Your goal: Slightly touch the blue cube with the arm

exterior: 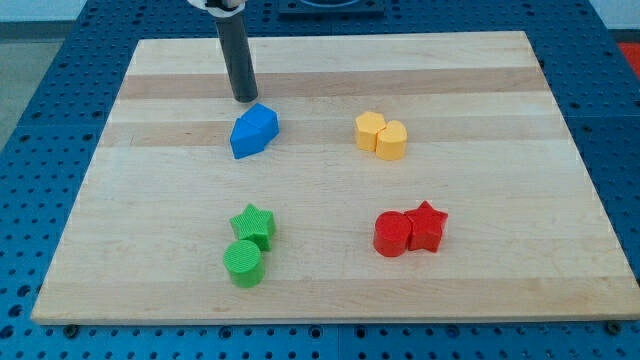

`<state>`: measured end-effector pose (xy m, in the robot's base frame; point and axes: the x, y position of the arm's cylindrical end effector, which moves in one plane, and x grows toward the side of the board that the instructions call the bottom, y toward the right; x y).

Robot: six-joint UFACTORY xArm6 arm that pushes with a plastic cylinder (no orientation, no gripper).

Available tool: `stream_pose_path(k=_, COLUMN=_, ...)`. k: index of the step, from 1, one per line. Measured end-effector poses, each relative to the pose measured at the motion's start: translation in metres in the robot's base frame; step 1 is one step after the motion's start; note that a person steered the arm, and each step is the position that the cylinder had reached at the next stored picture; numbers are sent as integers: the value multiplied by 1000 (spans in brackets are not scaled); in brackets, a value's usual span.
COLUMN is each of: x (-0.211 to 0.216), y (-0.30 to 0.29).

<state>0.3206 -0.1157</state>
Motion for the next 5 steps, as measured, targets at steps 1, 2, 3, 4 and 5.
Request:
stream_pose_path(k=1, x=12, y=12)
stream_pose_path(k=2, x=15, y=18)
stream_pose_path(k=3, x=5, y=17)
stream_pose_path(k=4, x=-7, y=-6)
stream_pose_path(k=5, x=3, y=-29)
